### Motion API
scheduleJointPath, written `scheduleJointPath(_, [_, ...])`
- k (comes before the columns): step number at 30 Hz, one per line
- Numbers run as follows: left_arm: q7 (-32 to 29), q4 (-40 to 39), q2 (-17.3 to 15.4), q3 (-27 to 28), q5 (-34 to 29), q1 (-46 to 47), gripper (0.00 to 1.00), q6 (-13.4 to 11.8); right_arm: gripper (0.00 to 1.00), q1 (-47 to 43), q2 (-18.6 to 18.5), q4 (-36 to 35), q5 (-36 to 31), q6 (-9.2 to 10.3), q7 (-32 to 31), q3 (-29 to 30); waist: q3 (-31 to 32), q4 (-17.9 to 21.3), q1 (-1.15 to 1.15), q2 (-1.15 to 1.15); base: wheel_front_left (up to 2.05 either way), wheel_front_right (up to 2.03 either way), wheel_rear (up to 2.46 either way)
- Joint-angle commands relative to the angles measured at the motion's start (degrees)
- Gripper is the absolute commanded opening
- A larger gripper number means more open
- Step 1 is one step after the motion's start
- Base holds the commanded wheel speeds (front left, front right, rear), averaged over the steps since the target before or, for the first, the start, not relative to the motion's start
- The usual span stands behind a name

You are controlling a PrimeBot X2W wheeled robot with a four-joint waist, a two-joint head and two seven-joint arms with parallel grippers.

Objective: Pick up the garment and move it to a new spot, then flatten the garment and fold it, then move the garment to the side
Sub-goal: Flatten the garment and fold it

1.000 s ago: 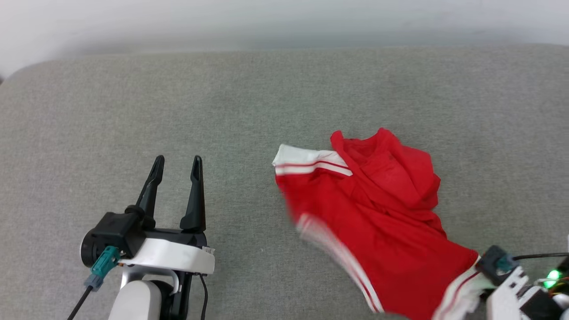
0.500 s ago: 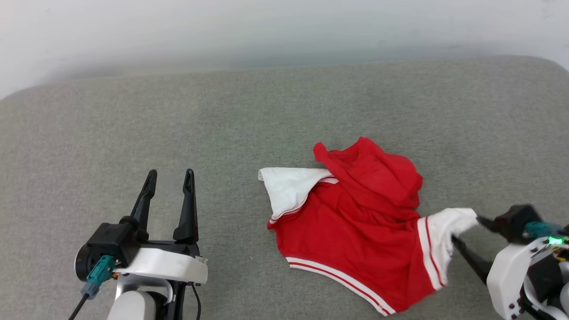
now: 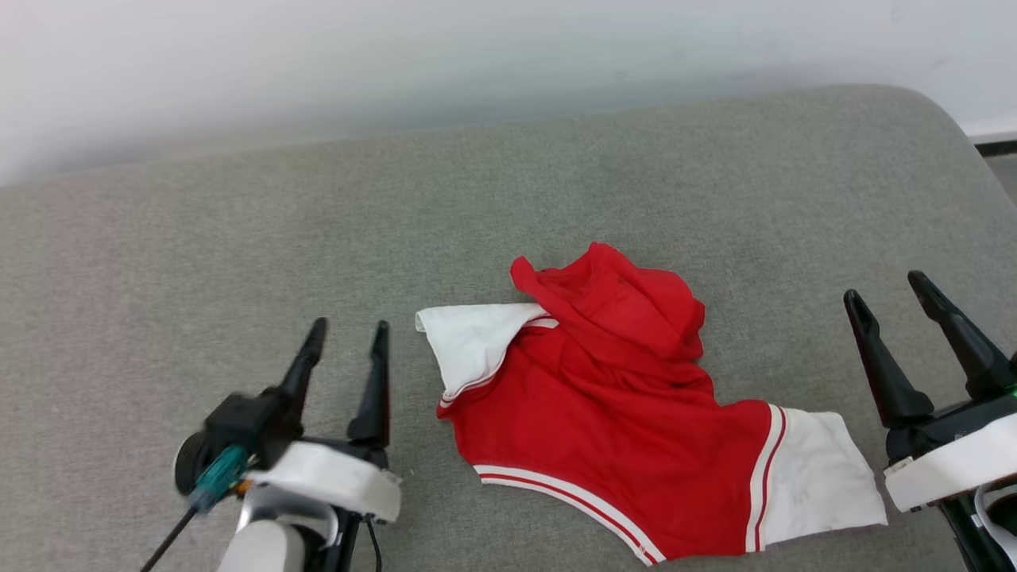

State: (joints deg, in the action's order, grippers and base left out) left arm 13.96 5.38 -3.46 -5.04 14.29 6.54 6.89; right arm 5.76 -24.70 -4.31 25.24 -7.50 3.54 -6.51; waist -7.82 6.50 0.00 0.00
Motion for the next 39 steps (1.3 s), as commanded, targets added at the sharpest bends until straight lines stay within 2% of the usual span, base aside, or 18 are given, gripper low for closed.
scheduleJointPath(1, [-2.5, 0.0, -1.5, -1.6, -0.3, 2.1, 1.00, 0.3, 1.00, -0.5, 1.5, -0.7, -0.8, 0.03, 1.1, 1.0, -1.2, 0.9, 0.00, 0.00, 0.00, 0.00, 0.00])
scheduleJointPath(4, [-9.8, -2.2, -3.3, -5.3, 0.6, 5.2, 1.00, 0.4, 1.00, -1.3, 3.1, -1.4, -2.4, 0.02, 2.1, 1.9, -3.0, 1.5, 0.00, 0.00, 0.00, 0.00, 0.00])
scheduleJointPath(8, [-24.2, -6.5, -7.0, -10.7, 1.2, 10.8, 1.00, 0.5, 1.00, -1.8, 4.2, -0.9, -4.4, 0.02, 3.2, 2.1, -5.5, 2.0, 0.00, 0.00, 0.00, 0.00, 0.00])
scheduleJointPath(10, [-30.1, -8.3, -7.7, -13.5, 4.5, 13.5, 1.00, 0.5, 1.00, -1.4, 4.9, -0.5, -4.6, 0.02, 3.9, 1.9, -6.8, 2.3, 0.00, 0.00, 0.00, 0.00, 0.00])
scheduleJointPath(12, [-35.6, -8.6, -10.5, -16.0, 5.1, 16.6, 1.00, 0.5, 1.00, -1.0, 5.4, -0.2, -4.3, 0.03, 4.2, 1.7, -8.1, 2.6, 0.00, 0.00, 0.00, 0.00, 0.00])
scheduleJointPath(16, [-45.9, -6.3, -14.3, -20.7, 7.3, 21.0, 1.00, 0.5, 1.00, -0.1, 5.7, 0.4, -4.6, 0.02, 5.2, 0.7, -10.4, 3.1, 0.00, 0.00, 0.00, 0.00, 0.00])
scheduleJointPath(21, [-51.3, -2.5, -17.3, -24.9, 7.1, 24.5, 1.00, 0.5, 1.00, 0.6, 5.8, 1.5, -4.7, 0.02, 6.0, 0.5, -12.3, 3.7, 0.00, 0.00, 0.00, 0.00, 0.00])
scheduleJointPath(28, [-52.9, 3.9, -17.9, -27.1, 7.5, 24.9, 1.00, 0.5, 1.00, 0.9, 5.9, 2.5, -5.3, 0.02, 6.6, -0.2, -13.7, 3.7, 0.00, 0.00, 0.00, 0.00, 0.00])
scheduleJointPath(29, [-52.7, 5.3, -18.2, -27.3, 6.8, 24.6, 0.72, 0.3, 1.00, 0.9, 5.9, 2.7, -5.4, 0.02, 6.7, -0.2, -13.8, 3.6, 0.00, 0.00, 0.00, 0.00, 0.00])
scheduleJointPath(30, [-52.3, 6.7, -18.6, -27.3, 6.5, 24.1, 0.33, -0.2, 1.00, 0.9, 6.0, 2.8, -5.4, 0.02, 6.8, -0.2, -13.9, 3.6, 0.00, 0.00, 0.00, 0.00, 0.00])
scheduleJointPath(31, [-51.4, 8.0, -18.6, -27.0, 6.2, 23.6, 0.00, -0.9, 1.00, 1.0, 6.1, 3.0, -5.4, 0.02, 6.6, -0.4, -14.0, 3.5, 0.00, 0.00, 0.00, 0.00, 0.00])
scheduleJointPath(35, [-47.4, 10.6, -17.9, -25.8, 7.0, 21.9, 0.00, -2.1, 1.00, 1.0, 6.0, 3.4, -5.8, 0.02, 6.0, -0.4, -13.7, 2.7, 0.00, 0.00, 0.00, 0.00, 0.00])
scheduleJointPath(39, [-42.3, 10.3, -18.8, -22.7, 7.6, 21.0, 0.00, -4.6, 1.00, 0.4, 5.5, 3.3, -6.2, 0.02, 5.6, -0.1, -12.3, 1.1, 0.00, 0.00, 0.00, 0.00, 0.00])
